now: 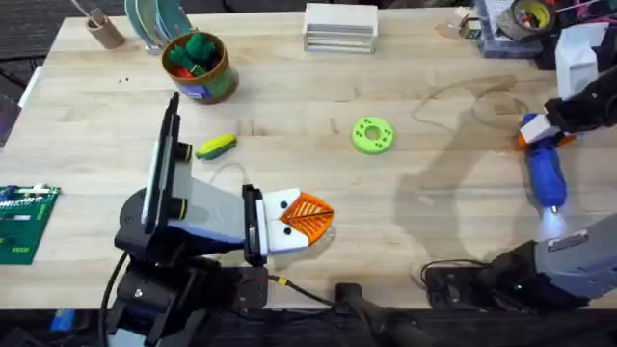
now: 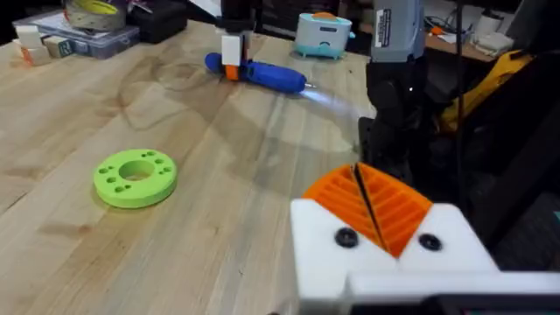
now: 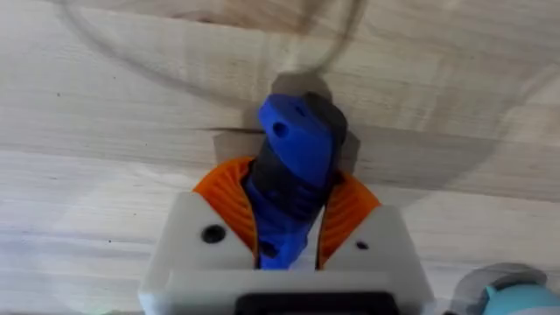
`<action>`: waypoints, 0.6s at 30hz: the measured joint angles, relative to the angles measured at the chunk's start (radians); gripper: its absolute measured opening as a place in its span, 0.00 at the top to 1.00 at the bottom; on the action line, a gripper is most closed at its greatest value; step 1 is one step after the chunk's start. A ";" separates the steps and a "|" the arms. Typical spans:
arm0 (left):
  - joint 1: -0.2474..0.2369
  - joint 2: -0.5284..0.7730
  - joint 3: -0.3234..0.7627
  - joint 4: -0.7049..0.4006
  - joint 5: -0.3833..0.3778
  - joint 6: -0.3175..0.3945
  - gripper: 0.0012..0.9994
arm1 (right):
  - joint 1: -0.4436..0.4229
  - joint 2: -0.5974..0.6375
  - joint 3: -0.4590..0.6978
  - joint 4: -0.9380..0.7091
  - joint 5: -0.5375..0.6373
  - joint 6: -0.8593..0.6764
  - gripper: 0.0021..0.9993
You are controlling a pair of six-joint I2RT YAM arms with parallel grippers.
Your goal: Pick up the gripper from the table and insert it into the empty holder that is missing its gripper. Then pick up a screw, insert it into the mounting hole, and use the screwdriver to tighten it. Finally, clean up the table by picking up the vegetable and placing it into the bucket.
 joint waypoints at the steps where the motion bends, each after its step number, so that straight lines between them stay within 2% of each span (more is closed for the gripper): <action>1: 0.000 0.000 0.000 0.000 0.000 0.000 0.99 | 0.000 0.000 0.000 0.000 0.000 0.000 0.69; 6: 0.000 0.000 0.000 0.000 0.000 0.000 0.99 | 0.000 -0.023 -0.009 -0.009 -0.002 0.001 0.71; 18: 0.000 0.000 0.000 0.000 0.000 0.000 0.99 | 0.010 -0.189 -0.013 -0.022 -0.012 0.040 0.73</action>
